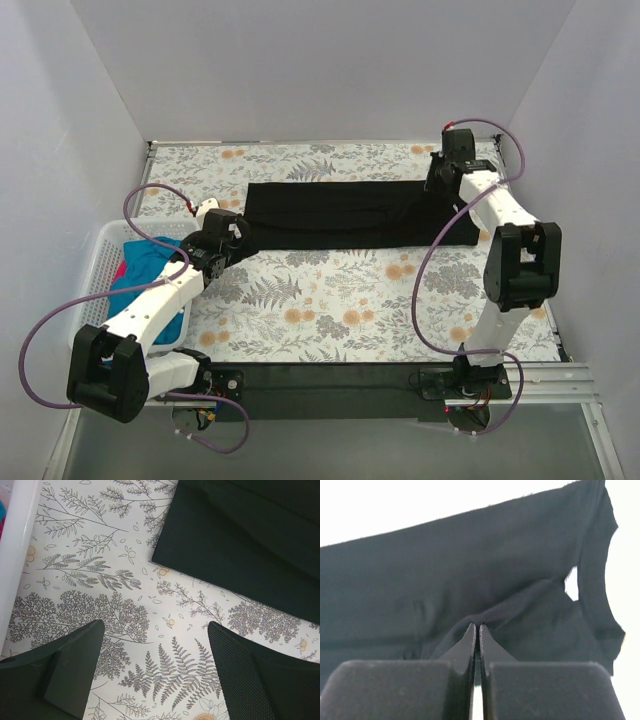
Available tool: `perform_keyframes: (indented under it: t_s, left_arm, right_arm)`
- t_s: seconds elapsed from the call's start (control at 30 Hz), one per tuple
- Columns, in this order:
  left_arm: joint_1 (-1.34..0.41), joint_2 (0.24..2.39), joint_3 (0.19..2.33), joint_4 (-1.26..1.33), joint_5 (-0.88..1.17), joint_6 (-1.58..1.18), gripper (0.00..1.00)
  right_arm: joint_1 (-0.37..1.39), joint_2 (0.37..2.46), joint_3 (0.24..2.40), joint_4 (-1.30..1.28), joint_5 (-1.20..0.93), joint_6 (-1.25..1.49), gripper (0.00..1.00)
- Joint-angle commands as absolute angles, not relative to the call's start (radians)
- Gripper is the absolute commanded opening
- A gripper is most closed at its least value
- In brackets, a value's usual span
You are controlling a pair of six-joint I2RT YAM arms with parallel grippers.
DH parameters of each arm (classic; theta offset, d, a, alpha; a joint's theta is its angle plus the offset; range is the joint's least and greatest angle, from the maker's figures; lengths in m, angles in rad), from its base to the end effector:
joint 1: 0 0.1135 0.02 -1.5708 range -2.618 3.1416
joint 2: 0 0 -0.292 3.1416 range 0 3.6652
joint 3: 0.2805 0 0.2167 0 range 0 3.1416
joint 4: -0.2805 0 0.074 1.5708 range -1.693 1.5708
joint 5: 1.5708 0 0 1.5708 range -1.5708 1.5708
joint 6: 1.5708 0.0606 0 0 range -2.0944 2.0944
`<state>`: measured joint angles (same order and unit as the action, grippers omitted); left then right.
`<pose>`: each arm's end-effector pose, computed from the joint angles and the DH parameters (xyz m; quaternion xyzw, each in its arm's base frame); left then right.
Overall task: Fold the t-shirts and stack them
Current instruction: Fold the tshirt
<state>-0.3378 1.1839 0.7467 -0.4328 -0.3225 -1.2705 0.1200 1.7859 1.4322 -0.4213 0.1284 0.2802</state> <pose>0.2032 -0.0510 0.2496 -0.4661 0.8033 -0.1394 0.3437 0.3923 0.0395 0.2891 0.0984 0.9150 0.0189 0.3907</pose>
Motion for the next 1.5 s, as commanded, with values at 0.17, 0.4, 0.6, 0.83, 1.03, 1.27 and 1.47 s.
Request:
perform_keyframes:
  t_s: [0.17, 0.4, 0.6, 0.83, 1.03, 1.27, 1.47]
  left_arm:
    - [-0.342, 1.186, 0.742, -0.417, -0.33, -1.255, 0.84]
    - [-0.344, 1.196, 0.742, -0.414, -0.321, -1.253, 0.84]
    - [-0.342, 1.209, 0.744, -0.416, -0.316, -1.253, 0.84]
    - [-0.342, 1.215, 0.742, -0.416, -0.314, -1.253, 0.84]
    - [-0.342, 1.227, 0.744, -0.416, -0.296, -1.255, 0.84]
    - [-0.342, 1.284, 0.828, -0.414, -0.238, -1.287, 0.84]
    - [-0.341, 1.405, 0.968, -0.422, -0.233, -1.301, 0.8]
  right_arm:
    - [0.058, 2.003, 1.683, -0.399, 0.091, 0.302, 0.01]
    - [0.022, 2.052, 1.683, -0.364, 0.087, 0.316, 0.01]
    - [0.009, 2.025, 1.671, -0.342, 0.097, 0.327, 0.01]
    - [0.009, 2.02, 1.664, -0.333, 0.106, 0.328, 0.01]
    - [-0.018, 2.004, 1.632, -0.334, 0.094, 0.31, 0.28]
    - [-0.077, 1.81, 1.398, -0.333, 0.019, 0.291, 0.49]
    - [-0.241, 1.634, 1.119, -0.181, -0.201, 0.382, 0.49]
